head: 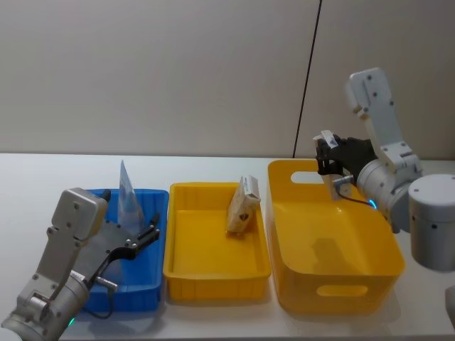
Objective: Bimanual collaborative sorting of washing and personal care products
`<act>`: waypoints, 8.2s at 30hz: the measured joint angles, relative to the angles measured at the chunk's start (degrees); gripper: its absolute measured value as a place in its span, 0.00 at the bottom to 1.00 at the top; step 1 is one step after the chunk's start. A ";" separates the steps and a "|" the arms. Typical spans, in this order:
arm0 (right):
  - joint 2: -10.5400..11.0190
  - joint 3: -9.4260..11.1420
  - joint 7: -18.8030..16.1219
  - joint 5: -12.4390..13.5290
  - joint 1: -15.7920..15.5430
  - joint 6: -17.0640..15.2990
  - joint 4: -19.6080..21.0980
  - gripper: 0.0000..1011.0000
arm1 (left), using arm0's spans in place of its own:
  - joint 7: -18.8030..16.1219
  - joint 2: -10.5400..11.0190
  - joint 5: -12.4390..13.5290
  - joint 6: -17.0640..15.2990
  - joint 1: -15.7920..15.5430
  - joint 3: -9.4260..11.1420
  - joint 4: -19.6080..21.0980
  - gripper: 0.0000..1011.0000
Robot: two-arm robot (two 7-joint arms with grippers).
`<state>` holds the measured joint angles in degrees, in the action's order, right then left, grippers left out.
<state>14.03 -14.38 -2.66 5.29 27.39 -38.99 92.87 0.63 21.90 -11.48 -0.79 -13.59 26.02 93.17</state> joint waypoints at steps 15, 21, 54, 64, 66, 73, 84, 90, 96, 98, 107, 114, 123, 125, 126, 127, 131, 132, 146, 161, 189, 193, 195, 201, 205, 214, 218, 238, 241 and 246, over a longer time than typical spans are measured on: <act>-0.94 1.23 -0.17 0.63 -0.67 1.88 -1.83 0.48 | 0.00 0.00 0.00 0.00 0.00 0.00 0.00 0.99; -1.09 1.46 -0.21 0.73 -0.77 2.18 -2.19 0.67 | 0.00 0.00 0.00 0.00 0.00 0.00 0.00 0.99; -1.32 1.77 -0.24 0.88 -0.93 2.66 -2.66 0.99 | -6.13 -5.75 0.02 -2.26 -1.78 -4.02 -5.00 0.99; -1.31 1.78 -0.24 0.88 -0.93 2.67 -2.66 0.99 | -7.11 -6.73 -1.51 -5.28 -0.48 -5.86 -5.35 0.99; -1.31 1.78 -0.24 0.88 -0.93 2.67 -2.66 0.99 | -7.30 -6.86 -1.80 -5.99 0.04 -6.28 -5.14 0.99; -1.31 1.77 -0.24 0.88 -0.92 2.67 -2.66 0.99 | -7.65 -7.09 -2.28 -7.29 1.44 -7.14 -4.56 0.99; -1.31 1.77 -0.24 0.87 -0.92 2.66 -2.66 0.99 | -7.70 -7.97 -1.31 -7.20 1.78 -6.68 -6.04 0.99; -1.31 1.77 -0.24 0.86 -0.92 2.66 -2.66 0.99 | -7.34 -9.21 -0.55 -5.87 0.82 -5.86 -8.41 0.99; -1.31 1.77 -0.24 0.86 -0.92 2.66 -2.66 0.99 | -7.16 -10.75 0.30 -4.36 -0.53 -5.07 -11.45 0.99; -1.31 1.77 -0.24 0.86 -0.92 2.66 -2.66 0.99 | -7.25 -11.31 0.83 -3.83 -1.03 -4.81 -12.47 0.99; -1.31 1.77 -0.24 0.86 -0.92 2.66 -2.66 0.99 | -8.56 -12.86 2.89 -2.38 -2.61 -4.04 -15.71 0.99; -1.31 1.77 -0.25 0.86 -0.92 2.66 -2.66 0.99 | -9.26 -13.66 3.96 -1.64 -3.41 -3.66 -17.29 0.96; -1.31 1.77 -0.25 0.86 -0.92 2.66 -2.66 0.99 | -9.67 -14.12 4.60 -1.21 -3.86 -3.43 -18.23 0.73; -1.31 1.77 -0.24 0.86 -0.92 2.66 -2.66 0.99 | -9.75 -14.19 4.70 -1.13 -3.95 -3.40 -18.38 0.66; -1.31 1.77 -0.24 0.86 -0.92 2.66 -2.66 0.99 | -9.79 -14.23 4.76 -1.08 -3.99 -3.37 -18.48 0.64; -1.31 1.77 -0.24 0.86 -0.92 2.66 -2.66 0.99 | -9.79 -14.23 4.76 -1.08 -3.99 -3.37 -18.48 0.62; -1.31 1.77 -0.25 0.86 -0.92 2.66 -2.66 0.99 | -9.88 -14.36 4.93 -0.98 -4.11 -3.32 -18.70 0.48; -1.31 1.77 -0.24 0.86 -0.92 2.66 -2.66 0.99 | -9.89 -14.37 4.95 -0.96 -4.12 -3.32 -18.72 0.44; -1.31 1.77 -0.24 0.86 -0.92 2.66 -2.66 0.99 | -10.02 -14.51 5.15 -0.82 -4.26 -3.23 -19.04 0.25; -1.31 1.77 -0.24 0.86 -0.92 2.66 -2.66 0.99 | -10.07 -14.59 5.24 -0.78 -4.33 -3.23 -19.15 0.24; -1.31 1.77 -0.24 0.86 -0.92 2.66 -2.66 0.99 | -7.31 -15.73 4.97 -1.12 -7.24 -2.93 -19.75 0.24; -1.31 1.77 -0.25 0.86 -0.92 2.66 -2.66 0.99 | -6.89 -16.25 4.29 -1.73 -7.62 -3.44 -18.86 0.24; -1.31 1.77 -0.25 0.87 -0.92 2.66 -2.66 0.99 | -6.77 -16.49 3.87 -2.01 -7.65 -3.79 -18.34 0.24; -1.31 1.77 -0.24 0.87 -0.92 2.66 -2.66 0.99 | -6.90 -17.22 1.73 -3.52 -6.70 -6.11 -14.59 0.24; -1.31 1.77 -0.24 0.86 -0.92 2.66 -2.66 0.99 | -7.59 -17.17 0.64 -4.69 -5.31 -8.06 -10.90 0.24; -1.31 1.77 -0.24 0.87 -0.92 2.66 -2.66 0.99 | -8.67 -16.00 -0.05 -7.12 -2.92 -10.97 -4.14 0.24; -1.31 1.77 -0.24 0.86 -0.92 2.66 -2.66 0.99 | -8.72 -15.65 -0.63 -7.88 -2.02 -12.26 -1.45 0.24; 0.85 -0.01 -7.54 1.76 1.71 5.60 -3.59 0.99 | -3.00 -18.86 -7.93 -7.63 -1.63 -14.41 3.99 0.24; 1.37 -0.51 -9.86 2.39 2.58 6.32 -3.89 0.99 | -1.75 -19.44 -8.74 -7.14 -1.99 -13.89 4.38 0.24; 1.97 -1.15 -13.17 3.44 3.77 7.26 -4.31 0.99 | 0.16 -20.30 -9.19 -5.84 -2.94 -12.74 4.51 0.24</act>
<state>16.00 -15.53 -15.83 8.74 31.16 -31.73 88.57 0.79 1.60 -20.67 -6.63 -16.52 13.28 97.68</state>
